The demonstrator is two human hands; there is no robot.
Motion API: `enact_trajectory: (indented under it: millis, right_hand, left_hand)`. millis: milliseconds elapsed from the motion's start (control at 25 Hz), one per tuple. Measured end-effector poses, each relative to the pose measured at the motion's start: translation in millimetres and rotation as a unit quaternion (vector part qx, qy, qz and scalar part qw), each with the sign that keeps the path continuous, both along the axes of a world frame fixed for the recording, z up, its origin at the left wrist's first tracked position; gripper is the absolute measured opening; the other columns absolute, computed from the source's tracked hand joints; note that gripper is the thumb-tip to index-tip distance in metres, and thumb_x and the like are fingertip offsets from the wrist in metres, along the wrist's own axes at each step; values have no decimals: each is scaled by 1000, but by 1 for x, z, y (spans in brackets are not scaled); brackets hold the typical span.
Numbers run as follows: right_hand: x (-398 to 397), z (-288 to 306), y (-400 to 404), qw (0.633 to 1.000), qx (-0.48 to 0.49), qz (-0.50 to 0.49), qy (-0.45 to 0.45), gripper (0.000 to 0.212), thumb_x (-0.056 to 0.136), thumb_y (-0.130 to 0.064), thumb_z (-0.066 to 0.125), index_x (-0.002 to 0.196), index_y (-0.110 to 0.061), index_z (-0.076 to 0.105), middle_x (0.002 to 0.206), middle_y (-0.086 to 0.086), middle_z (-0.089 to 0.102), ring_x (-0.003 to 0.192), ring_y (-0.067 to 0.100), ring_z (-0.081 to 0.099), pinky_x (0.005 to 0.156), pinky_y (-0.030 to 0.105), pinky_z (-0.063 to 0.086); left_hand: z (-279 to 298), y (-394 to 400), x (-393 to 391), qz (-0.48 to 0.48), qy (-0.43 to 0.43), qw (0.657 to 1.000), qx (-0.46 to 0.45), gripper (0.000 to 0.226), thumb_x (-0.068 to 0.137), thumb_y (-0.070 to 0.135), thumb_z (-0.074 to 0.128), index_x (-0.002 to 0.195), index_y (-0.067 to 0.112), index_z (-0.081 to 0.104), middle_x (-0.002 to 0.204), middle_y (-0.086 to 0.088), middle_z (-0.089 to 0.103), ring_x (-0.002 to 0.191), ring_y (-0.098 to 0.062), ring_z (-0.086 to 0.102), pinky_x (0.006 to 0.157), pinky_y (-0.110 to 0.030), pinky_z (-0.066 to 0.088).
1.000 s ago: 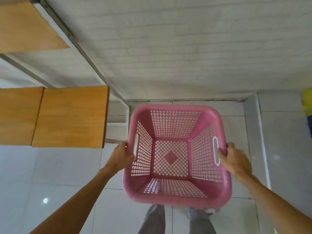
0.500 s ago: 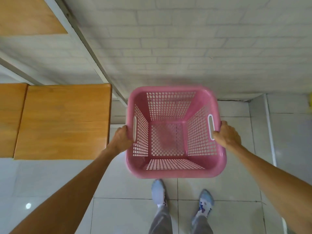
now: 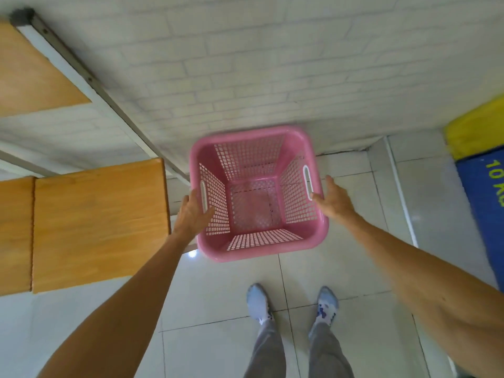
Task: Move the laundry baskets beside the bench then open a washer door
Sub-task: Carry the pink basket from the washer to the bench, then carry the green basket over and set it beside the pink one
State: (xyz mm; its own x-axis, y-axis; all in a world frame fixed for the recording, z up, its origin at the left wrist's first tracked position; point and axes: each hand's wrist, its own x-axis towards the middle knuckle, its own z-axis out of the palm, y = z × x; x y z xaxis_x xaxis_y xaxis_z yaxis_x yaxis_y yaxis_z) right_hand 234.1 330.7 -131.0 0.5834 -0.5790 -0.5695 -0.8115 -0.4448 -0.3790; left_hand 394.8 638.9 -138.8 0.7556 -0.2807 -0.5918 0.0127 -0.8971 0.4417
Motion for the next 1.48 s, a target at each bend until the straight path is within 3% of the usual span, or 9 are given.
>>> enact_trajectory:
  millis: [80,160,280,440,560,720,1080,1280,1480]
  right_hand:
    - [-27,65,16,999,33,24,-4,61,97,-37,56,144,-4,37,139,18,54,121,36,58,89,37,49]
    - [-68,134,23,999,43,23,14,73,96,-47,50,151,-4,29,153,19,40,138,35,42,110,42,37]
    - [-150,220,29,995,52,-81,-4,74,97,-48,48,153,-5,25,154,21,36,141,37,37,113,43,33]
    - [-264,277,24,971,9,-237,-33,68,97,-45,51,149,-4,34,144,28,46,135,39,44,108,41,36]
    - [-355,293,21,941,-30,-334,-41,62,95,-44,53,143,-6,42,134,28,54,128,41,49,104,42,39]
    - [-479,320,21,896,-60,-437,-52,60,97,-41,52,143,-4,42,137,28,53,130,40,49,105,41,37]
    - [-797,328,59,810,-87,-576,-75,51,97,-33,56,138,-4,48,124,28,62,117,42,58,99,42,44]
    - [-952,313,79,760,-70,-645,-35,52,95,-35,58,135,-2,49,122,31,63,116,43,59,96,41,45]
    - [-1021,282,72,722,-35,-691,-15,53,91,-34,62,129,-1,51,119,30,64,111,42,62,93,42,47]
  left_hand:
    - [70,-6,-17,-26,-1,999,-26,78,89,37,65,151,12,26,149,-20,38,136,-41,39,103,-60,40]
    - [146,-13,-34,-73,-8,996,-41,83,87,50,63,153,15,26,153,-20,35,138,-41,38,105,-61,38]
    - [235,-33,-68,-177,-36,982,-48,87,82,69,56,147,15,36,149,-18,43,133,-39,45,104,-59,42]
    - [304,-91,-134,-306,-53,946,-90,70,89,56,56,140,10,43,137,-18,54,124,-39,54,101,-59,45]
    - [318,-142,-194,-371,-42,921,-111,75,85,60,56,141,13,43,136,-14,57,124,-36,54,104,-55,43]
    - [331,-201,-313,-434,-16,889,-146,65,89,44,65,142,14,44,125,-9,62,119,-30,55,100,-38,42]
    - [327,-270,-612,-502,5,838,-215,44,84,23,74,124,12,58,89,-7,73,71,-27,68,81,-40,56]
    - [325,-302,-763,-552,54,803,-217,47,85,24,70,127,11,56,94,-7,72,78,-28,68,84,-37,53]
    - [301,-345,-840,-588,68,786,-181,47,87,20,69,131,11,54,107,-11,71,72,-25,65,80,-36,55]
